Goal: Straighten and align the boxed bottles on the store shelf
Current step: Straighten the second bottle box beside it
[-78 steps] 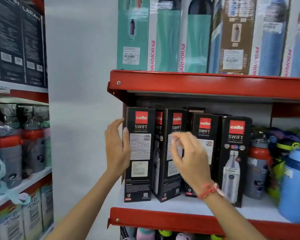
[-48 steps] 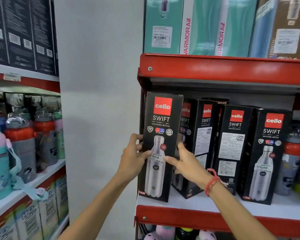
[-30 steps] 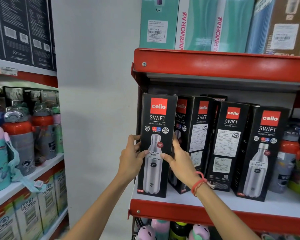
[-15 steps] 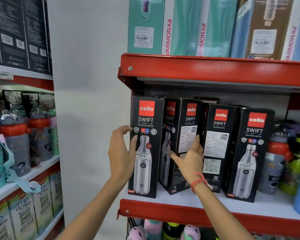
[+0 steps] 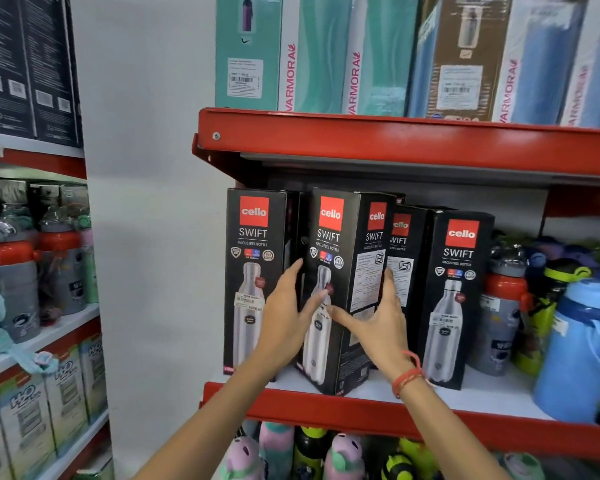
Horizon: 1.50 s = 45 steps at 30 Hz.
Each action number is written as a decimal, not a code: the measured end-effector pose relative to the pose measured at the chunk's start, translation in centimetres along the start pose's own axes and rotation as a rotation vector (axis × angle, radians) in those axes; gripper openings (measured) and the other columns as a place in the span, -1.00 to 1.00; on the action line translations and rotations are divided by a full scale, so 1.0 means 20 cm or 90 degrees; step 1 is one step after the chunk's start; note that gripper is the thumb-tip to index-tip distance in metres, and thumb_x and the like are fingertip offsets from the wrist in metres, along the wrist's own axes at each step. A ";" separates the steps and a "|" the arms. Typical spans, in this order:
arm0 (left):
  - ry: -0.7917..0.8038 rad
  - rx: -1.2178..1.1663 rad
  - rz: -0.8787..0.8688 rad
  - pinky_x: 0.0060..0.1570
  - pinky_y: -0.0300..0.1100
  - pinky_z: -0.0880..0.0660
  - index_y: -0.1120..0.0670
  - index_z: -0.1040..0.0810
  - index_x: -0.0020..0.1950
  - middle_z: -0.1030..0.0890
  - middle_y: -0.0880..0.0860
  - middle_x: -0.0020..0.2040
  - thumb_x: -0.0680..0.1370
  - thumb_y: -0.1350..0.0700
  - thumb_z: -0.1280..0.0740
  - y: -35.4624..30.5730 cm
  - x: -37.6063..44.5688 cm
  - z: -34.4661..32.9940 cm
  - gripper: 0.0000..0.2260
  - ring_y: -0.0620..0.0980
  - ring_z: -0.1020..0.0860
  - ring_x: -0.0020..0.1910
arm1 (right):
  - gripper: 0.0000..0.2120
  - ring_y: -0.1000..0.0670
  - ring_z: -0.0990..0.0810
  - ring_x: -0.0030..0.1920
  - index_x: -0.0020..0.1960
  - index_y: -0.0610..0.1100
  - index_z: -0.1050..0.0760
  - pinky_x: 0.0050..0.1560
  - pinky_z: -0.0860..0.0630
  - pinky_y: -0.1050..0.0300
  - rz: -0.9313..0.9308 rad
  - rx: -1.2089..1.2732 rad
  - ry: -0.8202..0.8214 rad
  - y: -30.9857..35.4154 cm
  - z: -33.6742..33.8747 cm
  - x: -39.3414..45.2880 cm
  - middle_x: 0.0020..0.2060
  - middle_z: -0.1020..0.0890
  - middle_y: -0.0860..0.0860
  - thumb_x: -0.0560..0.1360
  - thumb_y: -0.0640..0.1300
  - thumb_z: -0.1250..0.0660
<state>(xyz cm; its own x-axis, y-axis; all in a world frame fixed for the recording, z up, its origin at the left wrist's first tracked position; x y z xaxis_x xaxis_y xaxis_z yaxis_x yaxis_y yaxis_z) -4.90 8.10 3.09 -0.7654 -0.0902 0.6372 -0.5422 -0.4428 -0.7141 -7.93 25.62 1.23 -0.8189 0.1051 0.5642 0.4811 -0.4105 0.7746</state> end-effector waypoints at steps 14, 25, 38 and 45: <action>0.080 -0.062 0.025 0.41 0.04 -0.34 -0.04 -0.13 0.54 -0.46 -0.06 0.42 0.50 0.08 -0.41 0.00 0.00 -0.05 -0.30 -0.13 -0.41 0.38 | -0.06 0.41 -0.40 0.26 0.45 0.33 -0.03 0.10 -0.45 0.46 0.091 0.082 0.345 0.14 -0.02 0.12 0.33 -0.35 0.34 0.35 -0.12 -0.56; 0.007 0.070 0.079 0.04 -0.20 -0.38 -0.07 0.02 0.57 -0.56 0.11 0.29 0.57 0.18 -0.32 0.13 0.11 -0.11 -0.30 0.02 -0.55 0.03 | 0.00 0.08 -0.67 0.04 0.53 0.23 0.14 -0.14 -0.69 0.01 0.041 0.013 0.309 0.00 -0.17 0.28 0.00 -0.50 0.34 0.42 -0.25 -0.47; -0.008 0.078 0.079 -0.27 -0.44 -0.33 -0.14 0.04 0.56 -0.62 0.12 0.19 0.56 0.10 -0.33 0.23 0.07 -0.11 -0.29 -0.42 -0.34 -0.31 | -0.03 0.31 -0.62 0.00 0.51 0.27 0.14 -0.16 -0.60 0.34 0.078 0.021 0.301 -0.03 -0.19 0.27 -0.01 -0.47 0.48 0.46 -0.27 -0.43; -0.046 0.145 0.093 0.10 0.04 -0.52 -0.08 0.06 0.57 -0.58 0.18 0.25 0.58 0.12 -0.29 0.18 0.06 -0.10 -0.32 0.14 -0.61 0.02 | -0.56 0.31 -0.61 -0.02 0.37 -0.03 -0.44 -0.01 -0.49 0.46 0.108 0.022 -0.013 0.05 0.06 0.20 0.10 -0.62 0.17 0.51 0.02 -0.37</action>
<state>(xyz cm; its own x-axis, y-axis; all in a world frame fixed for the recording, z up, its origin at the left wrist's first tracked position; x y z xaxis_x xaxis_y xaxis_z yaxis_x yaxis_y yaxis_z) -8.38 8.18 0.68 -0.7990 -0.2272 0.5568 -0.3300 -0.6084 -0.7217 -10.48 26.68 4.59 -0.7186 0.0556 0.6932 0.6227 -0.3925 0.6769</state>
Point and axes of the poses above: each hand's wrist, its own x-axis towards the middle knuckle, its own z-axis out of the back of the hand, y = z × x, the point moved 10 cm from there along x, towards the middle knuckle
